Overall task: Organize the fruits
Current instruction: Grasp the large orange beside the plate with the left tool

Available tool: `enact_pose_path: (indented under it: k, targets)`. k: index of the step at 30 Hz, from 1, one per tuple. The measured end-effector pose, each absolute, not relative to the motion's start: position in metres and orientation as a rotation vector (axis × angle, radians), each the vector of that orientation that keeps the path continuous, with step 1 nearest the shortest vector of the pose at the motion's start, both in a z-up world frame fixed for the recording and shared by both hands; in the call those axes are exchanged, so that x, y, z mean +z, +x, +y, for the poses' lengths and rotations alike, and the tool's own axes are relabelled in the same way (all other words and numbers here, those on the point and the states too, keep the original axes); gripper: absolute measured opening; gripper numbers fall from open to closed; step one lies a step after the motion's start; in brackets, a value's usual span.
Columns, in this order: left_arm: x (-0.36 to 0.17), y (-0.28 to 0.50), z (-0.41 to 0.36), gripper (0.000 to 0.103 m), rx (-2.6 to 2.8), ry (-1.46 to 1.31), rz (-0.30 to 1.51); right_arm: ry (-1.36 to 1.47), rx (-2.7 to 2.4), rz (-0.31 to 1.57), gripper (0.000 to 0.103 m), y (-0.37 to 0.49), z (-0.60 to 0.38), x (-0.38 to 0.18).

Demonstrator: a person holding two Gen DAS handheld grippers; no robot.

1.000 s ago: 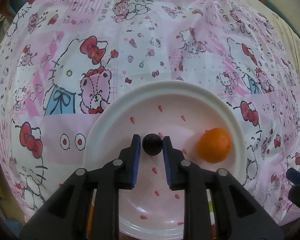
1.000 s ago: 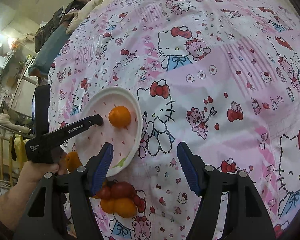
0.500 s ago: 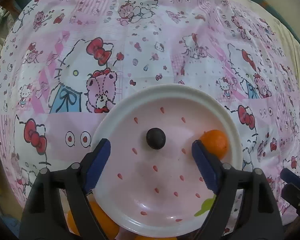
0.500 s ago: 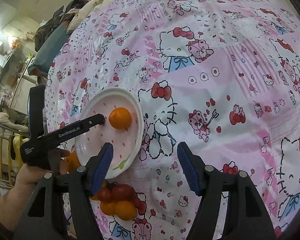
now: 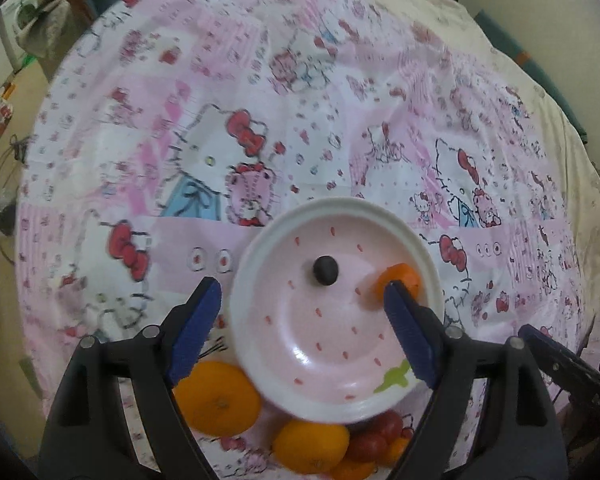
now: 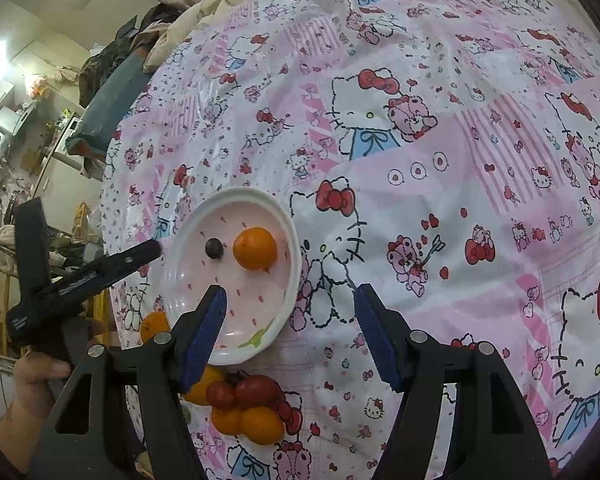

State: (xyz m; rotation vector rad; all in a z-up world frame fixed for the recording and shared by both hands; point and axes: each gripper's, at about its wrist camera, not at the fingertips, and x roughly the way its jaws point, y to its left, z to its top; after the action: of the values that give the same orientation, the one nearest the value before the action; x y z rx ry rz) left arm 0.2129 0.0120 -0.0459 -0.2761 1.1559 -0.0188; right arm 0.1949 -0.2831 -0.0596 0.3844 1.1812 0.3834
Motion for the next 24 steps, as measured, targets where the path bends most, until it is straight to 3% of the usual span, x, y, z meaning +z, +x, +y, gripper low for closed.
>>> enact_pose_path:
  k: [10,19,24]
  targets:
    - [-0.045,0.162,0.038,0.081,0.039,-0.280,1.183,0.361,0.383,1.171,0.069,0.176,-0.281,-0.054]
    - [-0.090,0.135,0.056,0.081,0.106,-0.369,1.322,0.375,0.386,1.194,0.069,0.141,-0.281,-0.062]
    - [-0.107,0.132,0.043,0.081,0.110,-0.249,1.396,0.399,0.378,1.206,0.069,0.129,-0.284,-0.067]
